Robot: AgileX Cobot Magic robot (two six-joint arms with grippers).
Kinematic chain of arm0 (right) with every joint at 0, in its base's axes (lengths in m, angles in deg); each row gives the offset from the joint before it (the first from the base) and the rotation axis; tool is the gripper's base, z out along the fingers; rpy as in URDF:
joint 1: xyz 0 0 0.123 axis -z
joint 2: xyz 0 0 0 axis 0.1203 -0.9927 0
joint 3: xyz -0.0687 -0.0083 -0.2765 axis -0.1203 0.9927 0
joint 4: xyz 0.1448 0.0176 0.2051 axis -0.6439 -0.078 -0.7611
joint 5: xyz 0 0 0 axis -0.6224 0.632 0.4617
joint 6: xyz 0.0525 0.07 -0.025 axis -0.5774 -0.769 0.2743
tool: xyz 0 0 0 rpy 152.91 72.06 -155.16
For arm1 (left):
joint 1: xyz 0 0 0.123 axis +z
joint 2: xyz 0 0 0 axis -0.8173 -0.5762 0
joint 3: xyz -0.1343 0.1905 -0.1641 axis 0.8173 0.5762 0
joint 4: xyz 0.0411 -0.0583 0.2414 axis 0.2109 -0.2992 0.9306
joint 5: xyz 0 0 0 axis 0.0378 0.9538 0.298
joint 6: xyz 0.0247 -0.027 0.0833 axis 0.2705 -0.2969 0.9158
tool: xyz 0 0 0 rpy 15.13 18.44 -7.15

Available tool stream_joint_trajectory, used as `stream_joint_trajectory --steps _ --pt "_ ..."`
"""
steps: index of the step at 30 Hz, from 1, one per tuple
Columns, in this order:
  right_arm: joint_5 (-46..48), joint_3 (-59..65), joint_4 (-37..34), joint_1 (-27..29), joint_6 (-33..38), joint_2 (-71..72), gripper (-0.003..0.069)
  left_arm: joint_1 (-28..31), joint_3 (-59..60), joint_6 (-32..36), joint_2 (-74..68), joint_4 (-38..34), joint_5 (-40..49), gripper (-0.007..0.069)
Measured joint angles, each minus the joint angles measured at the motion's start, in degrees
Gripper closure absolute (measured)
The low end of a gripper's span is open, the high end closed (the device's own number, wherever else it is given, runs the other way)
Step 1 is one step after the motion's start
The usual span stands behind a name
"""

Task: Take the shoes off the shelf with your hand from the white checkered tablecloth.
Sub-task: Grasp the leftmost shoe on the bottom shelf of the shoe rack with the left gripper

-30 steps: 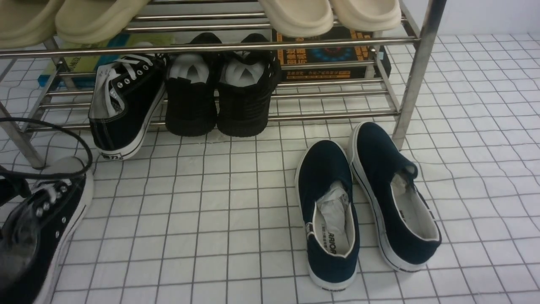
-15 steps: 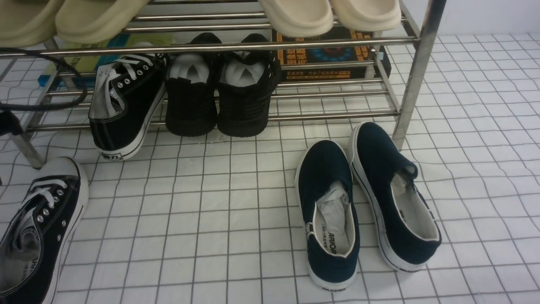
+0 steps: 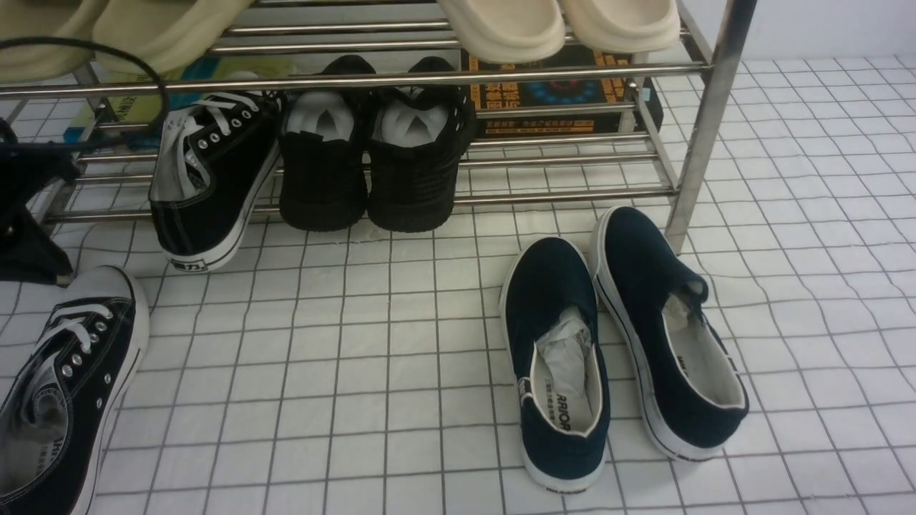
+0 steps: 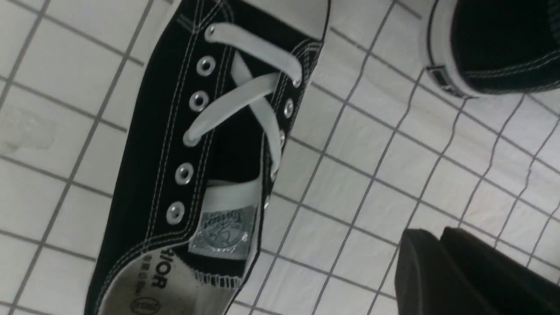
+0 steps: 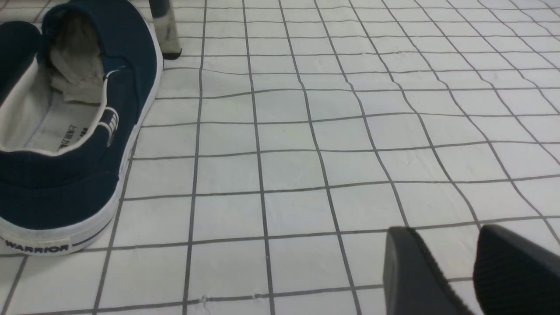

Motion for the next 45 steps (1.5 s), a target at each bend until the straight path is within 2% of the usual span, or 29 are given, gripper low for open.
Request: stream_joint_trajectory --steps 1,2,4,8,13,15,21,28,30,34,38,42,44,45 --pt "0.0 0.0 0.0 0.0 0.0 0.0 0.0421 0.0 -0.77 0.0 -0.74 -0.59 0.07 0.0476" --pt "0.0 0.0 0.0 0.0 0.0 0.0 0.0421 0.0 -0.93 0.0 -0.87 -0.7 0.12 0.047" --pt "0.0 0.0 0.0 0.0 0.0 0.0 0.0421 0.0 -3.04 0.0 -3.18 -1.76 0.26 0.0379" --pt "0.0 0.0 0.0 0.0 0.0 0.0 0.0421 0.0 -6.43 -0.25 -7.49 -2.89 -2.31 0.0265" --pt "0.0 0.0 0.0 0.0 0.0 0.0 0.0421 0.0 -8.97 1.28 -12.17 -7.08 -5.12 0.022" --pt "0.0 0.0 0.0 0.0 0.0 0.0 0.0421 0.0 -9.59 3.94 -14.74 -10.86 -6.43 0.0214" --pt "0.0 0.0 0.0 0.0 0.0 0.0 0.0421 -0.06 -9.66 7.5 -18.71 -16.79 -10.18 0.0214" --pt "0.0 0.0 0.0 0.0 0.0 0.0 0.0421 -3.94 -9.66 9.76 -19.57 -16.89 -16.29 0.0214" --pt "0.0 0.0 0.0 0.0 0.0 0.0 0.0421 -6.53 -9.71 10.77 -19.72 -15.77 -19.94 0.0214" --pt "0.0 0.0 0.0 0.0 0.0 0.0 0.0421 -7.56 -9.76 10.93 -20.45 -13.4 -22.69 0.0228" --pt "0.0 0.0 0.0 0.0 0.0 0.0 0.0421 -7.63 -9.82 10.87 -21.72 -8.69 -23.04 0.027" --pt "0.0 0.0 0.0 0.0 0.0 0.0 0.0421 -7.89 -9.86 10.81 -23.04 -7.39 -23.1 0.0329" --pt "0.0 0.0 0.0 0.0 0.0 0.0 0.0421 -7.89 -9.86 10.81 -23.23 -7.08 -22.91 0.0372" --pt "0.0 0.0 0.0 0.0 0.0 0.0 0.0421 -7.89 -9.99 10.81 -23.28 -6.59 -22.34 0.044"
